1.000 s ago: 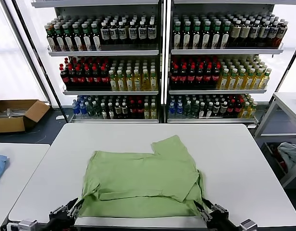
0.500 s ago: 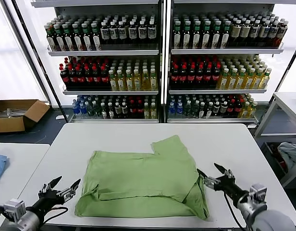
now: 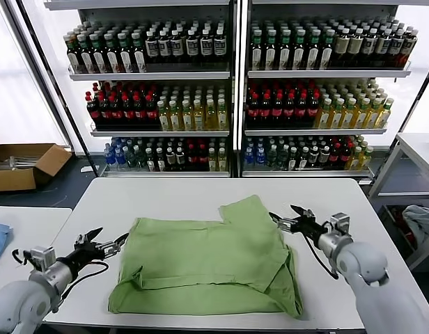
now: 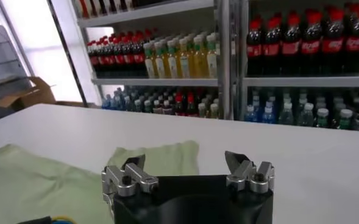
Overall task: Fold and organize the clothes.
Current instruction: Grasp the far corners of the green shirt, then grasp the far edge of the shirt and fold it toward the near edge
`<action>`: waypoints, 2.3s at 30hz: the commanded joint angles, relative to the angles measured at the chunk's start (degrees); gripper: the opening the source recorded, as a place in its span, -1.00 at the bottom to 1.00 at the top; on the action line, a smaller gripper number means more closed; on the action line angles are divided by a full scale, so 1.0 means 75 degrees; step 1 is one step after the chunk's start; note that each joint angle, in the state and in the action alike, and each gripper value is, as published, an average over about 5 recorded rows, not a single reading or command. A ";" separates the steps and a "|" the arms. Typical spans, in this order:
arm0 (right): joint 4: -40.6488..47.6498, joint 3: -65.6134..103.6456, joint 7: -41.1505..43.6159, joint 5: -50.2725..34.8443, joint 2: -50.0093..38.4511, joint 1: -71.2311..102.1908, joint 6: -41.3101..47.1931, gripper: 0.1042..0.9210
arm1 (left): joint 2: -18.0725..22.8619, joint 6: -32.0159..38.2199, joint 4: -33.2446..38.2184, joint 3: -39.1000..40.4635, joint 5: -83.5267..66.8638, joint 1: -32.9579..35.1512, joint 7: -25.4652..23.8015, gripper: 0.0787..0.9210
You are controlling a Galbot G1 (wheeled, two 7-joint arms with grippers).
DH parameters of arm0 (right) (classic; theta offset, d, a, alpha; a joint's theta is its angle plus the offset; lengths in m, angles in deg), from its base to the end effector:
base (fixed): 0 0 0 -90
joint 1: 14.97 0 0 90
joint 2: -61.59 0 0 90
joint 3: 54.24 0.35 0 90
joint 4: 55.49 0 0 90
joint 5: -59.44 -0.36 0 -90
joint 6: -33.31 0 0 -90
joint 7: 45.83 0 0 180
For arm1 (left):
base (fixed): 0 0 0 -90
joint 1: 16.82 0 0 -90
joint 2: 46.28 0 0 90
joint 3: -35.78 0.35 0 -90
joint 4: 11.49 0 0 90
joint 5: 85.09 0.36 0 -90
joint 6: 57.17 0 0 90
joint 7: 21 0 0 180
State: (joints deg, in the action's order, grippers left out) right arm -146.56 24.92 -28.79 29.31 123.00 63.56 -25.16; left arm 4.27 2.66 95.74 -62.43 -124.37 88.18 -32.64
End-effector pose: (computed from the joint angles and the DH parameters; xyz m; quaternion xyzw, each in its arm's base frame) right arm 0.4128 -0.1048 -0.2568 0.2293 -0.9500 -0.0129 0.2114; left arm 0.2882 0.1926 -0.2395 -0.1365 -0.9633 0.0061 0.2312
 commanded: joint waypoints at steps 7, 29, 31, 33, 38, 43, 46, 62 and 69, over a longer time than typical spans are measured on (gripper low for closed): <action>0.2518 -0.1044 0.0294 0.0908 0.0885 -0.2046 0.0214 0.76 | -0.0182 0.0168 -0.2660 0.2117 -0.0099 -0.2719 -0.0167 0.77; 0.3013 -0.1231 0.0445 0.1276 0.1184 -0.2073 0.0213 0.76 | 0.0467 0.0280 -0.3989 0.2752 0.0252 -0.3502 -0.0210 0.77; 0.3026 -0.1275 0.0430 0.1321 0.1207 -0.2057 0.0212 0.74 | 0.0497 0.0279 -0.3984 0.2761 0.0255 -0.3488 -0.0241 0.77; 0.3018 -0.1292 0.0413 0.1325 0.1220 -0.2041 0.0212 0.66 | 0.0530 0.0259 -0.3936 0.2762 0.0263 -0.3439 -0.0286 0.77; 0.2887 -0.1311 0.0435 0.1295 0.1187 -0.1963 0.0210 0.33 | 0.0599 0.0227 -0.3756 0.2727 0.0304 -0.3246 -0.0361 0.65; 0.2835 -0.1306 0.0401 0.1294 0.1215 -0.1876 0.0208 -0.07 | 0.0607 0.0254 -0.3528 0.2659 0.0314 -0.2975 -0.0425 0.30; 0.2767 -0.1273 0.0378 0.1295 0.1239 -0.1806 0.0209 -0.30 | 0.0634 0.0280 -0.3485 0.2612 0.0321 -0.2896 -0.0465 0.10; 0.1250 -0.0691 0.0019 0.0148 0.1107 -0.1187 0.0213 -1.00 | 0.0514 0.0601 -0.3035 0.2416 0.0081 -0.2764 -0.0384 -0.94; -0.0087 -0.0252 -0.0185 -0.0464 0.0822 -0.0613 0.0218 -1.00 | 0.0315 0.0655 -0.2025 0.2035 -0.0257 -0.2448 -0.0150 -0.98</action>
State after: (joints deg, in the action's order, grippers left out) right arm -136.82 19.95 -28.98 31.26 130.43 55.15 -23.38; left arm 7.31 6.91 74.76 -45.49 -124.51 68.50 -34.65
